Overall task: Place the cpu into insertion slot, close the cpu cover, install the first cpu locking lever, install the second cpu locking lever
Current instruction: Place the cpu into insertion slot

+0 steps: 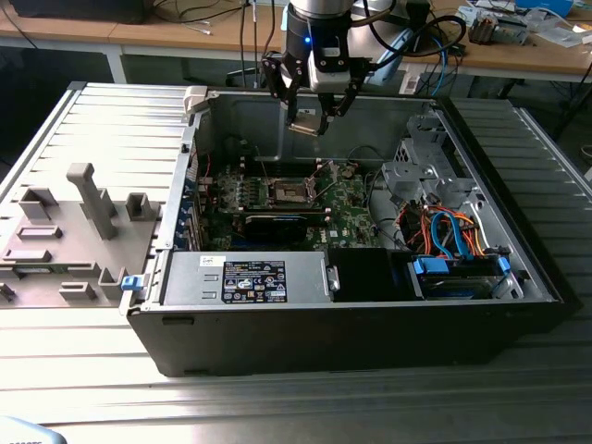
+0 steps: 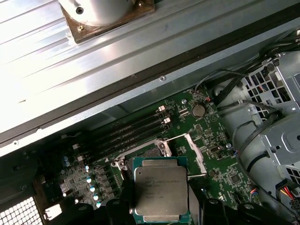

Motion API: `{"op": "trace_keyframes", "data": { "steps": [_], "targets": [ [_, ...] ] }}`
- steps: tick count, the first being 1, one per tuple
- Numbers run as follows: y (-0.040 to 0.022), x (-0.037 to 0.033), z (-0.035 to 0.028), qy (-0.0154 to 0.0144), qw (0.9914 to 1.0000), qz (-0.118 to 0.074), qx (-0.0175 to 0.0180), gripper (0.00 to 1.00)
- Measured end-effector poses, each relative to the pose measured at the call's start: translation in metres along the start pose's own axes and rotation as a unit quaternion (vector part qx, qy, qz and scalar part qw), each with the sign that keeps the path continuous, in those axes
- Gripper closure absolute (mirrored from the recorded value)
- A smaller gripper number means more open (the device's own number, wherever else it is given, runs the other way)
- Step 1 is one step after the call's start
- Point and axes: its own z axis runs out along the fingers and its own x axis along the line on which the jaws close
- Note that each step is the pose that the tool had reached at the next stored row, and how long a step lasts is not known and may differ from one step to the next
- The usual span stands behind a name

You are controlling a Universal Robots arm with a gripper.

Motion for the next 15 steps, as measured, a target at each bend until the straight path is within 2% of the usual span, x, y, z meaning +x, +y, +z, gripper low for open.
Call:
{"op": "trace_keyframes", "data": {
  "steps": [15],
  "targets": [
    [0.0000,0.0000,0.0000,-0.0004,0.99999,0.004,-0.0001,0.45]
  ]
}}
